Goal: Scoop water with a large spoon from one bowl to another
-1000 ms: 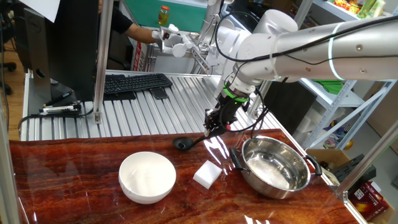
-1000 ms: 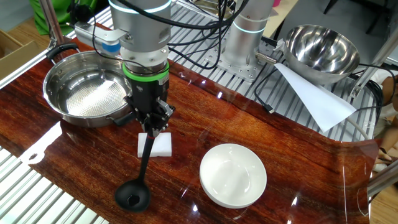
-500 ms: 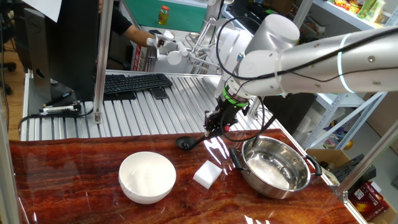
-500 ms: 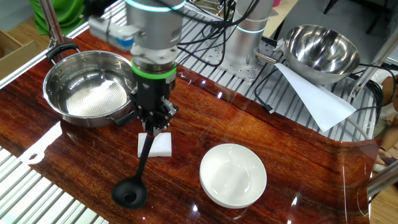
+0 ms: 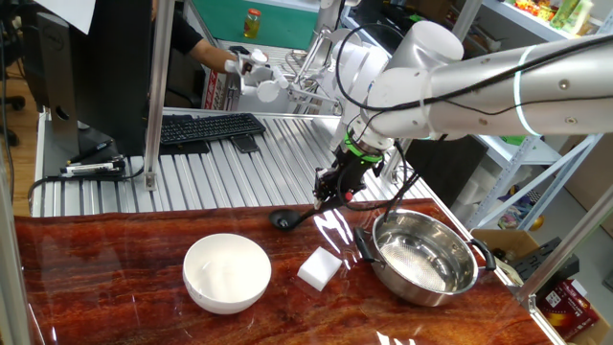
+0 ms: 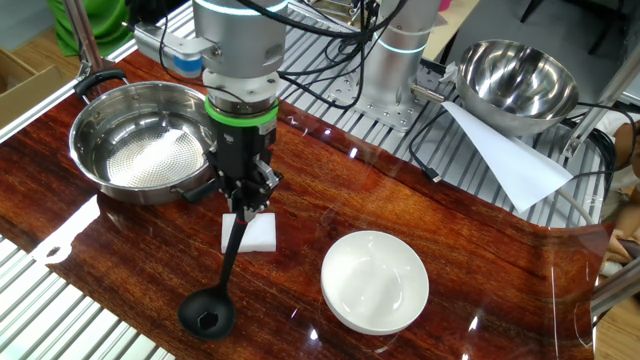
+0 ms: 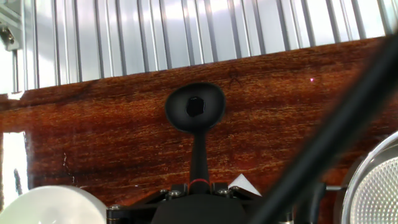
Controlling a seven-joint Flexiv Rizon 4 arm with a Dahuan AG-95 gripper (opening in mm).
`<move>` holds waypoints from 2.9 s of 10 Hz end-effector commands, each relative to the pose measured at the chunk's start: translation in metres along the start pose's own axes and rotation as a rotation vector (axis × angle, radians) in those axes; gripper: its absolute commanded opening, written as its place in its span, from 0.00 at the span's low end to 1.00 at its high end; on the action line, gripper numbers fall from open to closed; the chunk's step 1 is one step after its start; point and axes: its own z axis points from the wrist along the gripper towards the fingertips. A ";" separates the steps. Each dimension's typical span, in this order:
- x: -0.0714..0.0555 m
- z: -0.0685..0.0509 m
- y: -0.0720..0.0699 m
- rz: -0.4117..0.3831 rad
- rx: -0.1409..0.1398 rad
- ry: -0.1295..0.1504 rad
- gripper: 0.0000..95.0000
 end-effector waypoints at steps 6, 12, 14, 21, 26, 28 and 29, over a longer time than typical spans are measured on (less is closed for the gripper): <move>0.000 0.000 -0.001 0.034 -0.013 0.054 0.00; -0.014 0.005 0.003 0.044 0.000 0.085 0.00; -0.018 0.008 -0.001 0.035 -0.002 0.085 0.00; -0.013 0.025 -0.011 0.015 0.003 0.036 0.00; -0.008 0.025 -0.015 0.000 -0.002 0.018 0.00; -0.007 0.024 -0.015 0.009 -0.001 0.021 0.00; -0.007 0.024 -0.016 0.015 0.000 0.022 0.00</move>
